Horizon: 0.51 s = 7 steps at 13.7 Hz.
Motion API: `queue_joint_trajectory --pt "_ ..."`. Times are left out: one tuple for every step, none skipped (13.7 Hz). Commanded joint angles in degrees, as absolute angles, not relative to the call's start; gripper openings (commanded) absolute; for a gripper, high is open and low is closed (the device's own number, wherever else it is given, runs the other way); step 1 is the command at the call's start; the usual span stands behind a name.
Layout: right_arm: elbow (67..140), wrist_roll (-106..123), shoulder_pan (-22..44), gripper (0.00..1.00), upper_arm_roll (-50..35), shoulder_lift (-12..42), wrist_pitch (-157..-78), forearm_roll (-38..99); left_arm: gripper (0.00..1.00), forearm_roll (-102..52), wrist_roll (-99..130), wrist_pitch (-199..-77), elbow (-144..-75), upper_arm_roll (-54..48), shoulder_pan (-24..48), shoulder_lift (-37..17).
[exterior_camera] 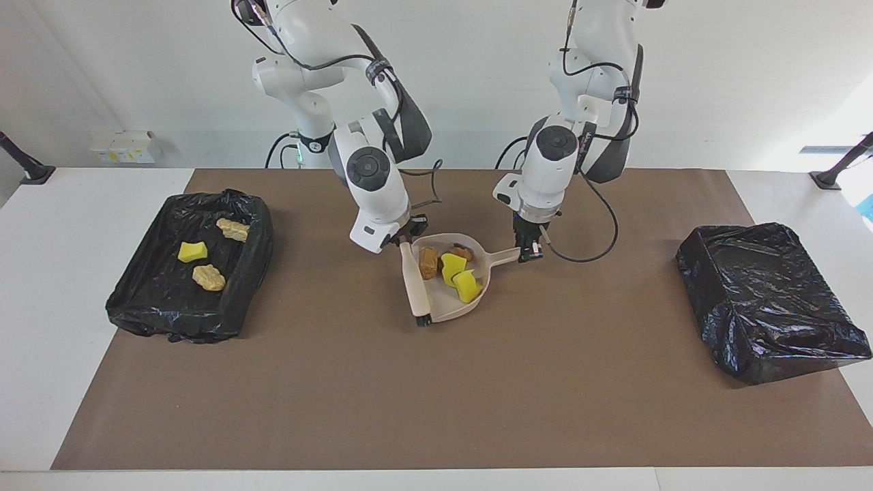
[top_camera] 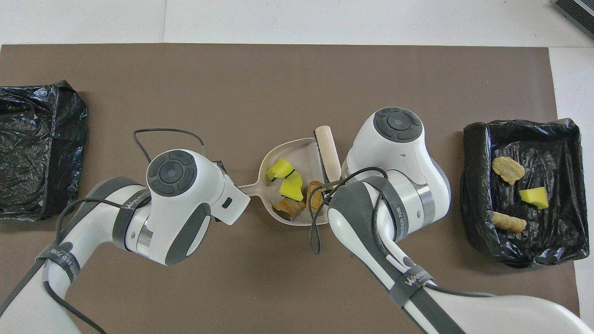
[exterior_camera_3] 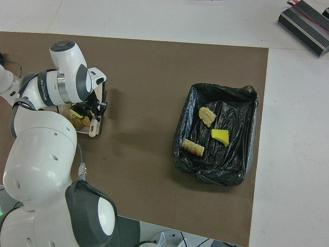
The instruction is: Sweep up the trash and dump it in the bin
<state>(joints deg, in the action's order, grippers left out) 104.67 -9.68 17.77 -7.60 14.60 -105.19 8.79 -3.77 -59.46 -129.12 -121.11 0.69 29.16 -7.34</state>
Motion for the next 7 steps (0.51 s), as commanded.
queue_joint_trajectory --pt "103.28 -14.75 18.19 0.0 -8.26 12.66 -99.95 3.71 0.0 -8.34 -68.0 -131.04 -121.55 0.62 25.68 -7.65" --pt "102.84 -16.94 18.28 0.0 -8.52 11.96 -97.93 3.26 0.0 -10.26 -71.16 -131.22 -121.47 0.62 24.79 -7.73" --pt "102.75 -19.49 18.28 0.0 -8.7 10.82 -96.43 3.77 0.0 -12.55 -74.06 -131.22 -121.46 0.62 23.65 -8.0" --pt "102.74 -21.25 18.28 0.0 -8.7 10.03 -94.59 4.13 0.0 -14.22 -76.44 -131.13 -121.38 0.62 22.86 -8.09" --pt "102.92 -21.88 18.37 0.0 -8.79 9.67 -93.53 5.44 0.0 -14.93 -78.38 -130.96 -121.2 0.62 21.89 -8.09" --pt "103.53 -22.23 18.63 0.0 -8.7 9.32 -93.86 9.45 0.0 -14.94 -80.57 -130.09 -120.24 0.62 20.41 -8.09" --pt "103.97 -22.32 18.81 0.0 -8.7 8.97 -93.87 11.58 0.0 -15.03 -82.94 -128.08 -118.49 0.53 18.56 -8.09"
